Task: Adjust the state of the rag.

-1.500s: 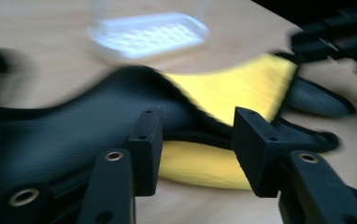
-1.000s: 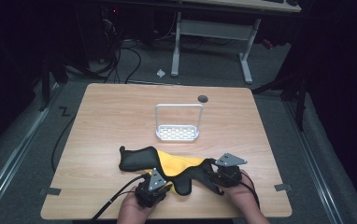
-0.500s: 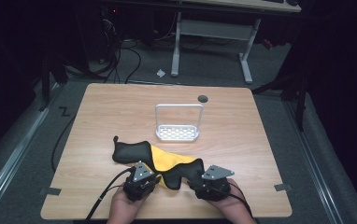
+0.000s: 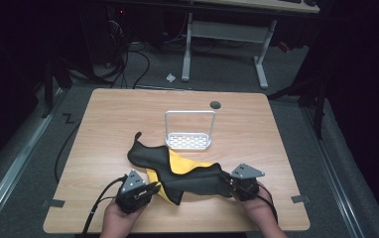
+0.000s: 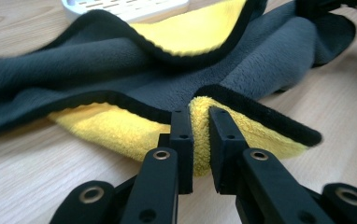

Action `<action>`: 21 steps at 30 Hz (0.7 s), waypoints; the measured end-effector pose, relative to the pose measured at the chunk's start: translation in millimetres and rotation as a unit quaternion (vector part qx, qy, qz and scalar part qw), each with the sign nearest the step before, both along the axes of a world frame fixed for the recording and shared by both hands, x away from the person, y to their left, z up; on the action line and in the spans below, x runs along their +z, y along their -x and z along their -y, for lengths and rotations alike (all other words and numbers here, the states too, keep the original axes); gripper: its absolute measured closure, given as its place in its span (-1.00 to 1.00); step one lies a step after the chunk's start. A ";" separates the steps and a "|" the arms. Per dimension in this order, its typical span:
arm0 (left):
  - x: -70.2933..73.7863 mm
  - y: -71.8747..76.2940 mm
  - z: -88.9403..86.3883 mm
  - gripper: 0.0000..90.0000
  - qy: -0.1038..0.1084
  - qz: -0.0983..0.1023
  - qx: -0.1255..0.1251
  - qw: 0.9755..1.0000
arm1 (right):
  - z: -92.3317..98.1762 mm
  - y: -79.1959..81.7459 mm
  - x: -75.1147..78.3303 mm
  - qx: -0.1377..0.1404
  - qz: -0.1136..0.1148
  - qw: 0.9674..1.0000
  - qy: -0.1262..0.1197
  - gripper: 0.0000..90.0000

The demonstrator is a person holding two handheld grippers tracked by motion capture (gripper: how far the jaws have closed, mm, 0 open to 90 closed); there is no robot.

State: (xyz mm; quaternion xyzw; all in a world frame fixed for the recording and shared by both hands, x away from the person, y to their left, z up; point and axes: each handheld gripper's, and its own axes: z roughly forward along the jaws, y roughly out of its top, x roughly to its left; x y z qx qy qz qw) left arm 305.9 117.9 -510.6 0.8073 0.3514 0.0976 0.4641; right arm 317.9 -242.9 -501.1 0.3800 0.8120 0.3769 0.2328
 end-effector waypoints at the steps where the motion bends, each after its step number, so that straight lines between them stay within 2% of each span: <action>1: 0.0 0.0 0.0 0.79 0.000 0.000 0.000 1.000 | 0.0 0.0 0.0 0.000 0.000 1.000 0.000 0.92; 2: -2.8 1.3 -5.6 0.78 0.006 -0.010 -0.001 1.000 | -2.7 -3.6 -2.1 0.001 -0.001 1.000 0.011 0.92; 3: -3.8 1.6 -8.1 0.77 0.006 -0.011 0.004 1.000 | -4.3 -4.4 -1.8 0.001 0.002 1.000 0.016 0.92; 4: -3.8 1.6 -8.1 0.76 0.006 -0.011 0.004 1.000 | -5.0 -4.7 -1.1 0.002 0.003 1.000 0.015 0.91; 9: -7.3 -0.6 -28.9 0.74 0.004 -0.032 0.040 0.999 | -6.5 -4.2 1.3 0.003 0.012 1.000 0.014 0.90; 10: -7.6 -0.6 -30.6 0.75 0.009 -0.037 0.039 0.999 | -6.6 -4.1 0.2 -0.004 0.020 0.999 0.028 0.87; 11: -7.6 -0.4 -31.5 0.74 0.014 -0.040 0.037 0.998 | -4.6 -6.2 -1.8 -0.012 0.019 0.999 0.032 0.72; 12: -6.7 0.2 -30.9 0.74 0.015 -0.035 0.038 0.999 | -4.6 -6.2 -1.8 -0.012 0.019 0.999 0.032 0.72; 13: -3.3 1.3 -25.2 0.67 0.022 -0.023 0.035 0.999 | -1.0 -9.7 -4.0 -0.020 0.009 0.999 0.025 0.54; 14: -3.3 1.3 -25.2 0.61 0.022 -0.023 0.035 0.999 | -1.0 -9.7 -4.0 -0.020 0.009 0.999 0.025 0.54; 15: -1.5 1.8 -20.5 0.61 0.024 -0.013 0.031 0.999 | 0.0 -9.6 -3.6 -0.022 0.012 0.999 0.024 0.49; 16: 1.3 1.0 -10.5 0.51 0.028 -0.003 0.016 0.999 | 0.2 -6.3 0.9 -0.026 0.022 0.999 0.016 0.40; 19: 2.5 -1.2 -1.0 0.46 0.025 0.008 0.009 1.000 | -1.7 0.4 6.7 -0.021 0.028 0.999 0.005 0.40; 20: 1.9 -6.2 6.2 0.44 0.014 0.010 0.000 1.000 | -6.1 10.8 10.8 -0.003 0.031 1.000 -0.001 0.48; 21: 1.9 -6.2 6.2 0.44 0.014 0.010 0.000 1.000 | -6.1 10.8 10.8 -0.003 0.031 1.000 -0.001 0.48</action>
